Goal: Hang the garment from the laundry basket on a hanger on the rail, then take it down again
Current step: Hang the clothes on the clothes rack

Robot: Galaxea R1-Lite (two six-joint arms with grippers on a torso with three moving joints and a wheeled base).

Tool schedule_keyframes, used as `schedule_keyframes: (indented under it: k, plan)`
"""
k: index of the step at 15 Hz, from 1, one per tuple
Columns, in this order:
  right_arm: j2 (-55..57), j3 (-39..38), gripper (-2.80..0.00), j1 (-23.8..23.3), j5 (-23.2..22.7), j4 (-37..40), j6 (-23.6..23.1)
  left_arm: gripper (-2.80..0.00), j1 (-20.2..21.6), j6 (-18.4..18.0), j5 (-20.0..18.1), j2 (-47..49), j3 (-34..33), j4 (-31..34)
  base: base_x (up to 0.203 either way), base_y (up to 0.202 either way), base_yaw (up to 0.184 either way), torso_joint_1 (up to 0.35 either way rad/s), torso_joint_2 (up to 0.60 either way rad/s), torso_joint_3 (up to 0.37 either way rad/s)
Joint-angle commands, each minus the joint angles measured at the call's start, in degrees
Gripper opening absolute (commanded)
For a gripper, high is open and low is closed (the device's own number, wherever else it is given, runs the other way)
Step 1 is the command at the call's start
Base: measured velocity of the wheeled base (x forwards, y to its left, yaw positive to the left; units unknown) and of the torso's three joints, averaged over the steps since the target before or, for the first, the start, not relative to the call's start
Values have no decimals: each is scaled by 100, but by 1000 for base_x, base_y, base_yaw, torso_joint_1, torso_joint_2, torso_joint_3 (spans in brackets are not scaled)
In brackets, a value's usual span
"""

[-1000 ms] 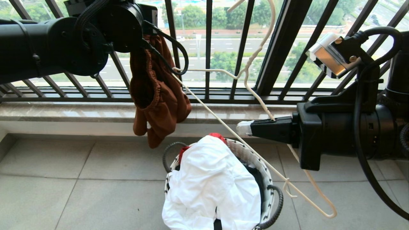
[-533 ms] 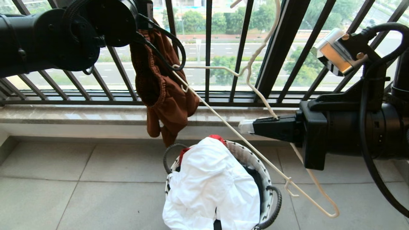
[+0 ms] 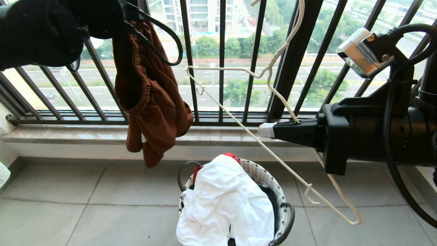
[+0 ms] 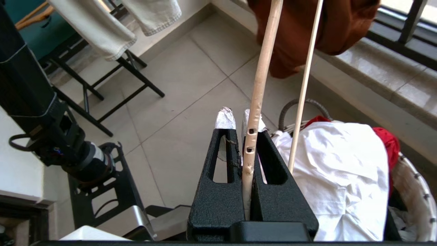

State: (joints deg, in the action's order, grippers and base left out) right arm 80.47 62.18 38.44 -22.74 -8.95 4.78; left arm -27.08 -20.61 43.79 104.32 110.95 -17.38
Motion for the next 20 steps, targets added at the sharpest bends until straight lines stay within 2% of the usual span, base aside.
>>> schedule_keyframes:
  k: [1,3,8,20]
  plan:
    - [47,4,-280,-241,-11,-95,-53,-280,180,-4,47,-117,-60,-27,0,0,0,5,5,193]
    - [74,34,-280,-469,-24,-182,-104,-280,273,5,235,-166,-100,-54,0,0,0,2,1,203]
    - [291,22,-280,-896,-424,-449,-162,-280,352,14,254,-157,-108,-55,0,0,0,0,3,200]
    - [285,4,-280,-900,-442,-441,-171,-280,388,49,279,-140,-363,-63,0,0,0,2,2,203]
